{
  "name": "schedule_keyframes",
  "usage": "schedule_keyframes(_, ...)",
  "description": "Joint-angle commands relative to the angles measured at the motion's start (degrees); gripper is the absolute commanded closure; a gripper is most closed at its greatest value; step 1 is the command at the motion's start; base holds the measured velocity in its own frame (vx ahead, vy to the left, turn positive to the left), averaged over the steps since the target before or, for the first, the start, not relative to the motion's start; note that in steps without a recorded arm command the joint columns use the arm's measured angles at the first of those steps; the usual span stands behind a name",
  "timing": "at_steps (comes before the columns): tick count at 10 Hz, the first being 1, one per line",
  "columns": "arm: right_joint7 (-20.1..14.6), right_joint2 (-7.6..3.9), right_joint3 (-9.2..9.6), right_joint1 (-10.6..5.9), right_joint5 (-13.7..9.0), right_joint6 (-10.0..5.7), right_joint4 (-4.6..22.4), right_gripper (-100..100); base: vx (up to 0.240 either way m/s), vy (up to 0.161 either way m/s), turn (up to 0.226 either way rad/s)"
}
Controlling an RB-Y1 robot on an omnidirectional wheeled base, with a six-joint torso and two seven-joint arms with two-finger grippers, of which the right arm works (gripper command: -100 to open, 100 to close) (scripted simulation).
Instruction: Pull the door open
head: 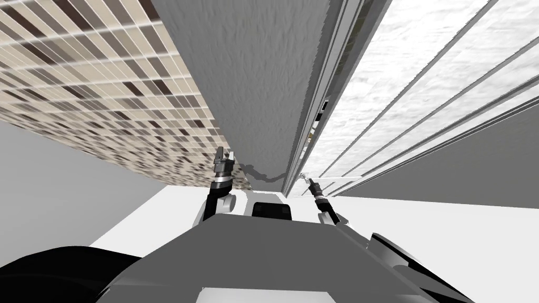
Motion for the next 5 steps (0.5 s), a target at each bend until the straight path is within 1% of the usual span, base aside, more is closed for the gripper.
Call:
schedule_keyframes(1,-1.4,-0.18,1.27,0.63,-0.3,-1.78,1.0,100,-0.139,-0.028,0.240)
schedule_keyframes(2,-1.8,-0.53,1.51,0.85,-0.5,-2.41,1.4,100,-0.166,-0.053,0.220)
schedule_keyframes(3,-2.7,-1.21,1.99,1.29,-1.0,-3.66,2.3,100,-0.157,-0.027,0.311)
schedule_keyframes(4,-3.6,-1.86,2.44,1.71,-1.4,-4.85,3.2,100,-0.193,-0.063,0.270)
schedule_keyframes(5,-4.0,-2.17,2.66,1.91,-1.6,-5.42,3.6,100,-0.178,-0.065,0.131)
